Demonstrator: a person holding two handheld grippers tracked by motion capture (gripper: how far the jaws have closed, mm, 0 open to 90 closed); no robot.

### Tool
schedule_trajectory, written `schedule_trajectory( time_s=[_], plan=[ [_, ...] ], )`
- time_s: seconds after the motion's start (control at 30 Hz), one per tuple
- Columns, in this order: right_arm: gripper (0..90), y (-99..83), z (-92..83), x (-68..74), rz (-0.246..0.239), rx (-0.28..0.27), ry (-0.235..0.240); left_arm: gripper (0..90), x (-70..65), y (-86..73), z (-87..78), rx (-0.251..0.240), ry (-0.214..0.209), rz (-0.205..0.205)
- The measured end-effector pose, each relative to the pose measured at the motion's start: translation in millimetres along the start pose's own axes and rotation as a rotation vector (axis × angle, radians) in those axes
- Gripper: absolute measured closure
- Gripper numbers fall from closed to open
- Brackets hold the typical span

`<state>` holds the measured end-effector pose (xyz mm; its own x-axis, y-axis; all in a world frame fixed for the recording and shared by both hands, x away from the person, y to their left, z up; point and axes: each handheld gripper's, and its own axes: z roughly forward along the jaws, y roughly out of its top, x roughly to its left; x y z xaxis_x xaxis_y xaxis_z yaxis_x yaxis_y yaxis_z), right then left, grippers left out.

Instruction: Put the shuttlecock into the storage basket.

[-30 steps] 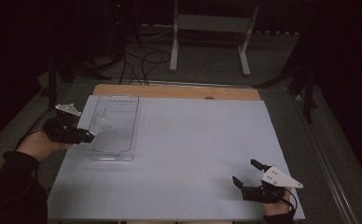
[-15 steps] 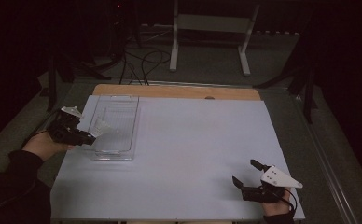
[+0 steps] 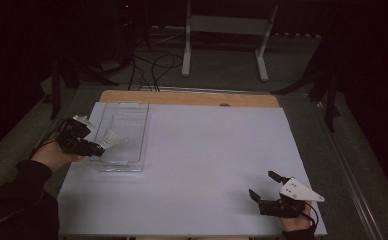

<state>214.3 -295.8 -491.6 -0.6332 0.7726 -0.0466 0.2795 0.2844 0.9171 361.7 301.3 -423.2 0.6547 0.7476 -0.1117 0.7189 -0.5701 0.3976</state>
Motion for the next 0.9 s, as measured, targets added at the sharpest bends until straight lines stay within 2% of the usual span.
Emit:
schedule_trajectory(
  time_s=[0.37,0.5,0.77,0.9],
  plan=[
    [9.0,-0.3,-0.3,-0.4,0.001,0.000,-0.002,66.1,2.5,2.6,7.2,0.030,0.022,-0.011],
    [9.0,-0.2,-0.5,-0.3,0.001,0.001,-0.003,66.0,1.3,4.3,7.7,0.054,0.047,0.003],
    [9.0,-0.4,0.1,-0.4,0.000,0.005,0.000,66.0,0.1,8.1,7.4,0.092,0.057,0.018],
    [9.0,-0.4,0.0,-0.4,0.003,0.005,-0.001,65.9,0.3,11.5,6.3,0.102,0.079,0.006]
  ],
)
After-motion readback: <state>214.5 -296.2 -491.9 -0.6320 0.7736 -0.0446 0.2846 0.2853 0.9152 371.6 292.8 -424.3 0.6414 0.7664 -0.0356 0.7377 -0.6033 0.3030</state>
